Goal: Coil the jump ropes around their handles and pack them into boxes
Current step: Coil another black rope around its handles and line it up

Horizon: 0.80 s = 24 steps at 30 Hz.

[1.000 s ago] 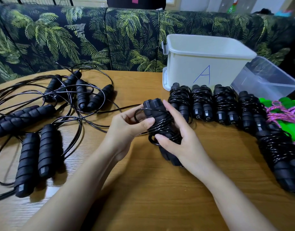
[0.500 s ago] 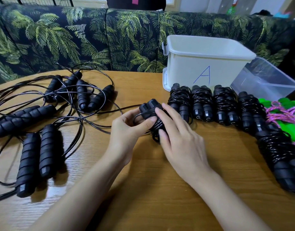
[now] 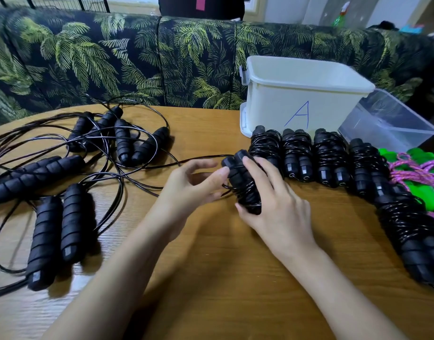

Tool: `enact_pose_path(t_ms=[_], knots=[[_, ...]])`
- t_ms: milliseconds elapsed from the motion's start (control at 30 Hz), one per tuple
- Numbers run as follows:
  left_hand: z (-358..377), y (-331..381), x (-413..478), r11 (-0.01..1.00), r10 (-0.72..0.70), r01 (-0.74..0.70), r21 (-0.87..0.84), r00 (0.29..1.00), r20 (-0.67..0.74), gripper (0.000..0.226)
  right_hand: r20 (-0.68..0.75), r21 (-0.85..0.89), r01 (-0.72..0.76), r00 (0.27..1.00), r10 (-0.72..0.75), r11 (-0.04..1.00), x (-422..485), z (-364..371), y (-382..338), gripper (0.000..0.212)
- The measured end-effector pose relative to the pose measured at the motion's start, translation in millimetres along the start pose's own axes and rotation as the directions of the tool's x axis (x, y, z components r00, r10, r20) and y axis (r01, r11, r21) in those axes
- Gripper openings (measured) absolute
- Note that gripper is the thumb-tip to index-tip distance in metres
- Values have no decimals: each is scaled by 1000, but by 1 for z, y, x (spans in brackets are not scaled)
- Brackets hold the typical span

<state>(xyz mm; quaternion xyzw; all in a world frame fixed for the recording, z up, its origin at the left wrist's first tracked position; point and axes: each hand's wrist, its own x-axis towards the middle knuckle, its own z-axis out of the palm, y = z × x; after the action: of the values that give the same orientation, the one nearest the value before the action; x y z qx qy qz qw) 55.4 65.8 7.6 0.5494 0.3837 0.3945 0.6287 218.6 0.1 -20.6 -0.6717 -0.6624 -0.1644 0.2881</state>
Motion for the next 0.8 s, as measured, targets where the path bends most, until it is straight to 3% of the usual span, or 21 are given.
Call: enact_pose_path(t_ms=[67, 200, 267, 367, 433, 500, 667, 800], knots=[[-5, 2, 1, 997, -54, 55, 57, 998, -14, 48, 14, -16, -8, 1000, 8, 1000, 1, -1, 2, 90], [-11, 6, 0, 982, -165, 149, 118, 975, 148, 31, 38, -41, 37, 999, -35, 998, 2, -3, 3, 91], [-11, 7, -1, 987, -145, 131, 89, 973, 178, 16, 46, -33, 64, 997, -62, 997, 3, -4, 2, 91], [-14, -1, 5, 976, 116, -125, 176, 991, 58, 4, 50, 58, 54, 997, -57, 997, 2, -6, 1, 92], [-19, -8, 13, 860, 357, -333, 386, 934, 12, 5, 63, 125, 63, 995, -71, 990, 0, -7, 1, 94], [-23, -10, 16, 810, 437, -406, 423, 899, 26, 11, 85, 179, 68, 993, -84, 981, -2, -8, 1, 96], [-26, -5, 17, 879, 361, -351, 323, 932, 31, 4, 155, 286, 153, 967, -203, 946, -6, -8, 7, 99], [-35, 4, 15, 975, 144, -158, 157, 985, 97, 7, 149, 391, 149, 964, -222, 908, -9, -9, 1, 93]])
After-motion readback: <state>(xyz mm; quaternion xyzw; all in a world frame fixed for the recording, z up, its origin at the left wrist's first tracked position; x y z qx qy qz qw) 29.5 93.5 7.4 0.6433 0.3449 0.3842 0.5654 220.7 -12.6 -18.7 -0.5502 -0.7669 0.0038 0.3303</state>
